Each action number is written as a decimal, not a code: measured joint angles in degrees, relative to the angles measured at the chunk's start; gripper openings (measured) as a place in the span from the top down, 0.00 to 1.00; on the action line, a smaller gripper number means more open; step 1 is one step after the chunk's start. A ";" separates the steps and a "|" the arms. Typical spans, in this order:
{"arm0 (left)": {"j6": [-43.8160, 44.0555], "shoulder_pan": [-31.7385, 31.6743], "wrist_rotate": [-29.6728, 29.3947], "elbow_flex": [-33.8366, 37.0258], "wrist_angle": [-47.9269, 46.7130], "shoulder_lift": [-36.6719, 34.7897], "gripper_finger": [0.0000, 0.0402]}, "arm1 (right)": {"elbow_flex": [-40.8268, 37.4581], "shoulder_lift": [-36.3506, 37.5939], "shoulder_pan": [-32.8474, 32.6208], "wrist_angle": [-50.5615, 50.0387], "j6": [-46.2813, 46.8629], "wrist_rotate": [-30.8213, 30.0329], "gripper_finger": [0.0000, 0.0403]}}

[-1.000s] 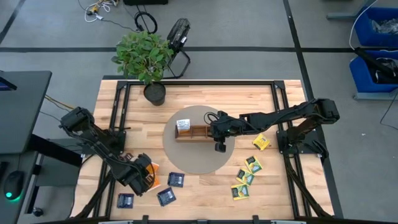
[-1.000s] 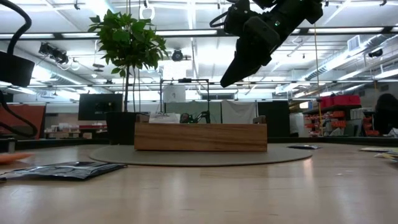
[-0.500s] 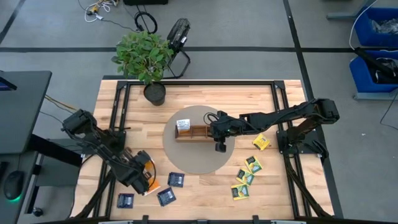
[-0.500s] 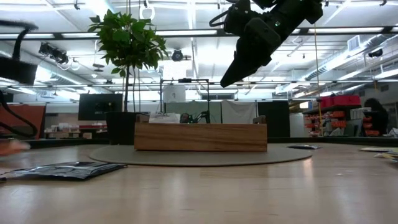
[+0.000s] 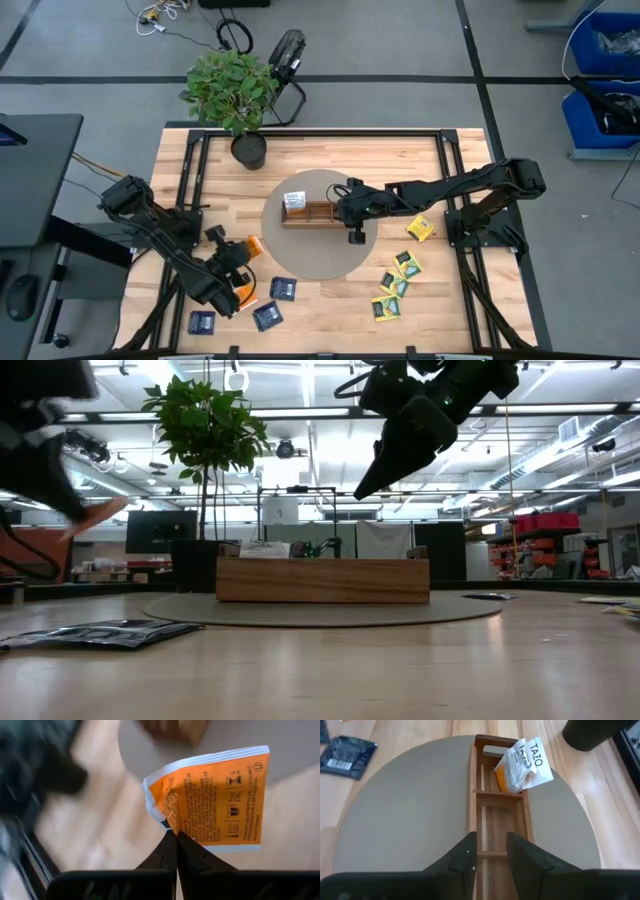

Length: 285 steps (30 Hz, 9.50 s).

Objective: Pick & Place Tea
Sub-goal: Put the orange tea bag into the left section of the wooden organizer

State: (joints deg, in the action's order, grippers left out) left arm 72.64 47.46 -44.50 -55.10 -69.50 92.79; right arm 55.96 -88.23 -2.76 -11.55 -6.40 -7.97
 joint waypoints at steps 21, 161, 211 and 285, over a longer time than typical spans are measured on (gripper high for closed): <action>-29.85 -0.61 -42.67 -0.41 6.98 -0.13 0.99 | -0.01 0.00 0.11 27.27 -33.06 13.64 0.72; -81.76 -0.24 -37.80 1.10 52.88 -0.22 0.86 | 54.66 -28.09 8.50 -43.49 -10.63 14.74 1.00; -79.27 -0.04 -35.12 1.10 52.04 -0.22 0.86 | 59.78 -37.18 8.37 -44.93 -13.08 13.56 0.94; -11.42 -4.60 33.21 1.03 24.31 -8.94 0.86 | -15.41 17.62 0.79 -3.28 -1.38 12.04 0.96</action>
State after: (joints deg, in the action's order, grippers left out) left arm 61.22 42.86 -11.29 -54.06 -45.19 83.86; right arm 40.56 -70.61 -1.98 -14.83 -7.78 4.08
